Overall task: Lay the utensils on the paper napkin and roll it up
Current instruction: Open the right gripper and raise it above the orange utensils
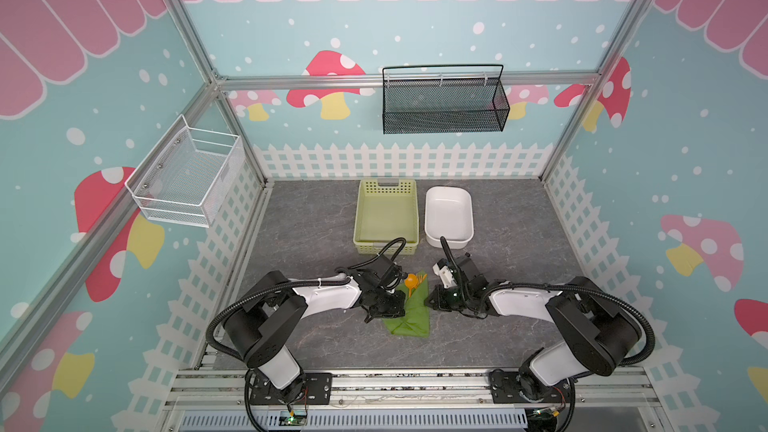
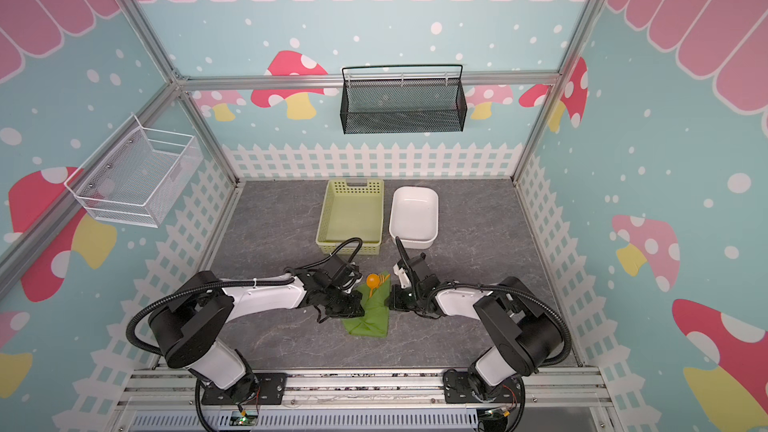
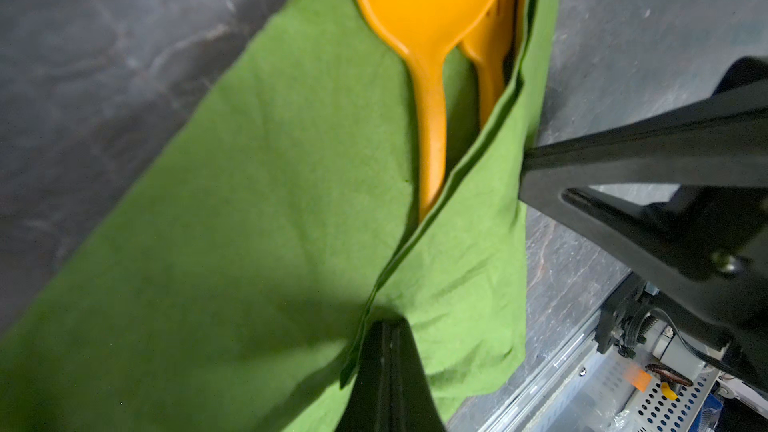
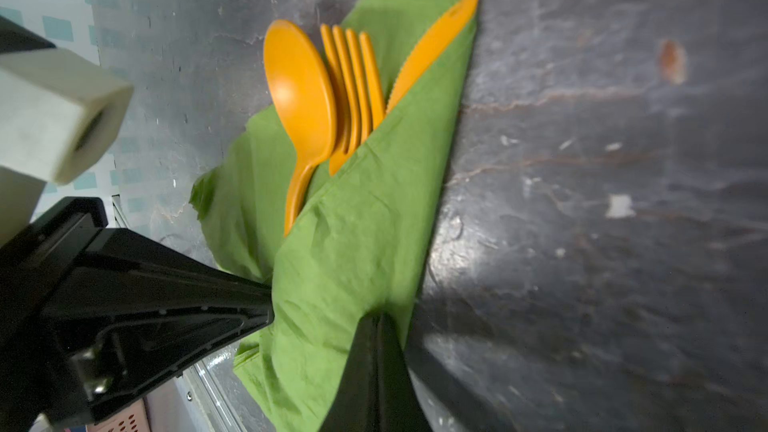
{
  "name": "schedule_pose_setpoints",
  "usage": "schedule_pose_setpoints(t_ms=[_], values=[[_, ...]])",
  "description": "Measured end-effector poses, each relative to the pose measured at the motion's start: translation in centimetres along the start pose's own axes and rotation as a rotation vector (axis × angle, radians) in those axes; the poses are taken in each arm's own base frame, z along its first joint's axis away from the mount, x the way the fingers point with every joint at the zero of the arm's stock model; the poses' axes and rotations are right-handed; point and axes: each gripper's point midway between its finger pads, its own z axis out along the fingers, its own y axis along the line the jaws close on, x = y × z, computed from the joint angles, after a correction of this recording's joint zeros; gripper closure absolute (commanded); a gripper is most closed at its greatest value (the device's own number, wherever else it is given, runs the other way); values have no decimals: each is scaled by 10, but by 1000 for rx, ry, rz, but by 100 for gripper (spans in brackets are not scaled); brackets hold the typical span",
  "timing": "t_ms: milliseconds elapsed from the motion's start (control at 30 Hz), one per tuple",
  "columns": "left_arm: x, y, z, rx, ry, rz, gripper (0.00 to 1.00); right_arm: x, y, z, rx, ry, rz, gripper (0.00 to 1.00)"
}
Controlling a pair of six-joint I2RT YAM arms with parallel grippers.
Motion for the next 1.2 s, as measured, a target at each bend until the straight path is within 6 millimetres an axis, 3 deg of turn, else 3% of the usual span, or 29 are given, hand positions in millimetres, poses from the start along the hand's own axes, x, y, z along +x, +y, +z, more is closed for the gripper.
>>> schedule_pose_setpoints(t_ms=[333, 633, 833, 1200], values=[[0, 0, 0, 1, -1, 1, 96, -2, -1, -6, 25, -10, -3, 100], [0, -1, 0, 4, 1, 1, 96, -26, 10, -7, 10, -46, -33, 100], [0, -1, 0, 4, 1, 1, 96, -21, -6, 1, 40, -17, -16, 100], [0, -2, 1, 12, 3, 2, 96, -21, -7, -5, 56, -23, -17, 100]])
